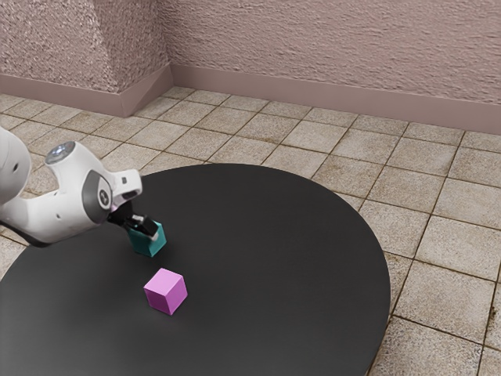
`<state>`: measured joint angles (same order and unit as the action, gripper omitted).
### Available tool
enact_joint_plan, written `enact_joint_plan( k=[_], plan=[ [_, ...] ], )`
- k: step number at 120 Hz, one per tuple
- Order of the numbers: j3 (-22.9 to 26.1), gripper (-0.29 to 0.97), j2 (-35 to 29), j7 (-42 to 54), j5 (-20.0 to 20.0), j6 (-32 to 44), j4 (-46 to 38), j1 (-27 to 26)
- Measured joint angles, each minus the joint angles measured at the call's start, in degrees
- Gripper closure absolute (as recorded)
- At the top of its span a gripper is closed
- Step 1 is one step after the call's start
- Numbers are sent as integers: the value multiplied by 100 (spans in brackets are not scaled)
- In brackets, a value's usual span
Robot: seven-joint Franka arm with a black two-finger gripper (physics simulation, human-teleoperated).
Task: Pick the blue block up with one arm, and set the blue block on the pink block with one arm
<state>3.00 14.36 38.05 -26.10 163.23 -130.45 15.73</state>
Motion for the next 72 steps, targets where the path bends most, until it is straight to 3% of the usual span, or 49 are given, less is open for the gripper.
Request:
enact_joint_plan(
  k=[72],
  plan=[
    [-7, 10, 396, 1066, -155, 17, 405, 85]
  ],
)
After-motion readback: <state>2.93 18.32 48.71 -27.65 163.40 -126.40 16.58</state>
